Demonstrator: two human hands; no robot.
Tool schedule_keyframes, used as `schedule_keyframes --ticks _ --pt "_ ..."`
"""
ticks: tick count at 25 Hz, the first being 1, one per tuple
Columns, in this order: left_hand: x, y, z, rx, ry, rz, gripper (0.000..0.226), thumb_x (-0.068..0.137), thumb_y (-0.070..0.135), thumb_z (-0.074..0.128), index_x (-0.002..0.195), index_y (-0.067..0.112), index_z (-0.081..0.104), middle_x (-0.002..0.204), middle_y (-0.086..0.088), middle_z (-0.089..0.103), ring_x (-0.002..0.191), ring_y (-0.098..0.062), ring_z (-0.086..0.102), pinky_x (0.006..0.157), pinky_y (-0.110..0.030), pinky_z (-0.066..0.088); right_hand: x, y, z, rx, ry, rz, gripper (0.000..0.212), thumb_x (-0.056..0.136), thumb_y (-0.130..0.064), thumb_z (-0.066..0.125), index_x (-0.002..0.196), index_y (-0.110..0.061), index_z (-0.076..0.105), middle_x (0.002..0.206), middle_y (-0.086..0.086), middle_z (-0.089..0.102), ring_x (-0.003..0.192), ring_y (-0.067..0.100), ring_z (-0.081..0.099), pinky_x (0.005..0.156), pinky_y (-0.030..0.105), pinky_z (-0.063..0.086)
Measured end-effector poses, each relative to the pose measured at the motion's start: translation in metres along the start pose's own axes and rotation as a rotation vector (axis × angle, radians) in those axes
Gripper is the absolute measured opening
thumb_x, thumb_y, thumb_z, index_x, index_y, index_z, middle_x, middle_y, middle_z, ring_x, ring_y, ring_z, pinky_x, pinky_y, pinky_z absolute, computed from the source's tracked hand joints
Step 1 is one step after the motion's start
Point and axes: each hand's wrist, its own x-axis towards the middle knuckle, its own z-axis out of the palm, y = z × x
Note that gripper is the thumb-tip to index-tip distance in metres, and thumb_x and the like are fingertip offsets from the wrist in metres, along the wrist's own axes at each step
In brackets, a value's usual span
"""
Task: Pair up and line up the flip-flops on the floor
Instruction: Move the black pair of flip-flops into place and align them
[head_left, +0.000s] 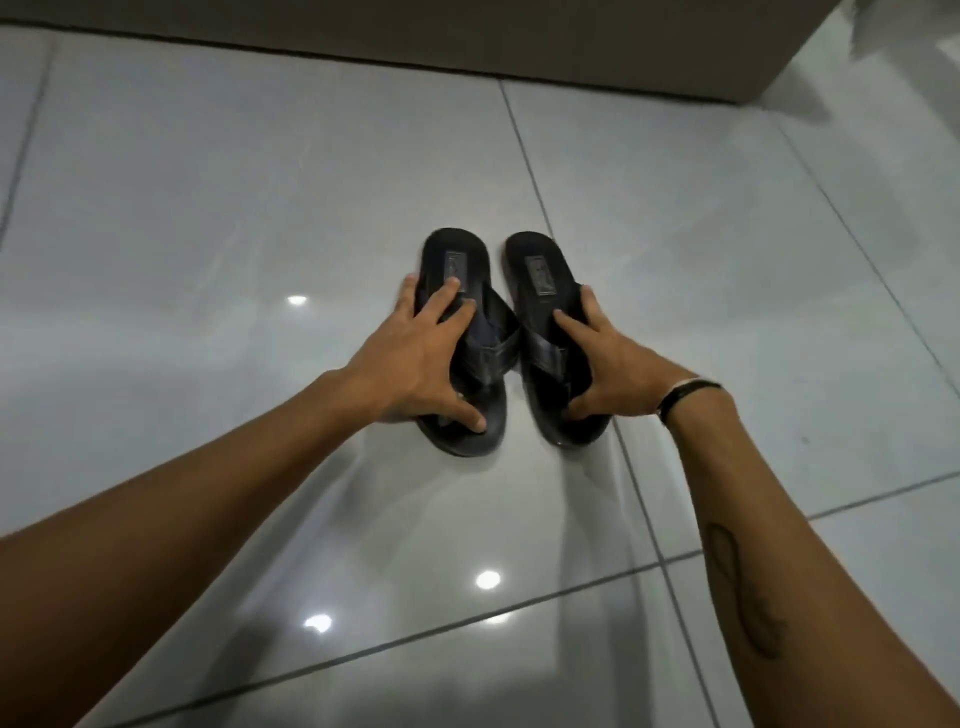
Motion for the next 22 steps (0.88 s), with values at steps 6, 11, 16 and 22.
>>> schedule_keyframes --ticks 6,11,16,22 --pt "0.046 0.070 0.022 0.039 0.030 0.036 0.155 0.045 0.089 0.079 0.169 0.024 0.011 0.180 -0.003 0.000 0.161 -0.046 -0.016 0.129 -0.057 0.009 -0.004 0.071 0.005 0.057 0.069 0.097 0.126 0.063 -0.013 0.098 0.165 -0.021 0.024 0.174 -0.007 -0.017 0.141 0.038 0.052 0.115 0.045 0.048" --pt "0.088 0.176 0.059 -0.055 0.063 -0.027 0.152 0.051 0.084 0.082 0.169 0.020 0.011 0.180 -0.008 -0.002 0.159 -0.049 -0.022 0.132 -0.059 0.001 -0.009 0.147 -0.018 0.038 0.038 0.254 0.122 0.070 0.006 0.087 0.166 -0.025 0.019 0.172 0.000 -0.023 0.136 0.046 0.054 0.115 0.048 0.048" --pt "0.107 0.205 0.077 -0.091 0.129 -0.056 0.151 0.051 0.083 0.083 0.169 0.020 0.013 0.179 -0.009 -0.001 0.158 -0.049 -0.024 0.131 -0.060 -0.002 -0.007 0.173 -0.022 0.031 0.035 0.279 0.121 0.073 0.009 0.082 0.167 -0.025 0.014 0.171 0.004 -0.030 0.145 0.047 0.045 0.120 0.048 0.041" --pt "0.112 0.199 0.084 -0.117 0.155 -0.048 0.151 0.050 0.085 0.082 0.169 0.022 0.013 0.180 -0.008 -0.001 0.158 -0.047 -0.026 0.131 -0.060 -0.002 -0.003 0.179 -0.019 0.029 0.040 0.290 0.124 0.072 0.006 0.085 0.167 -0.027 0.014 0.170 0.003 -0.030 0.144 0.047 0.046 0.118 0.048 0.043"
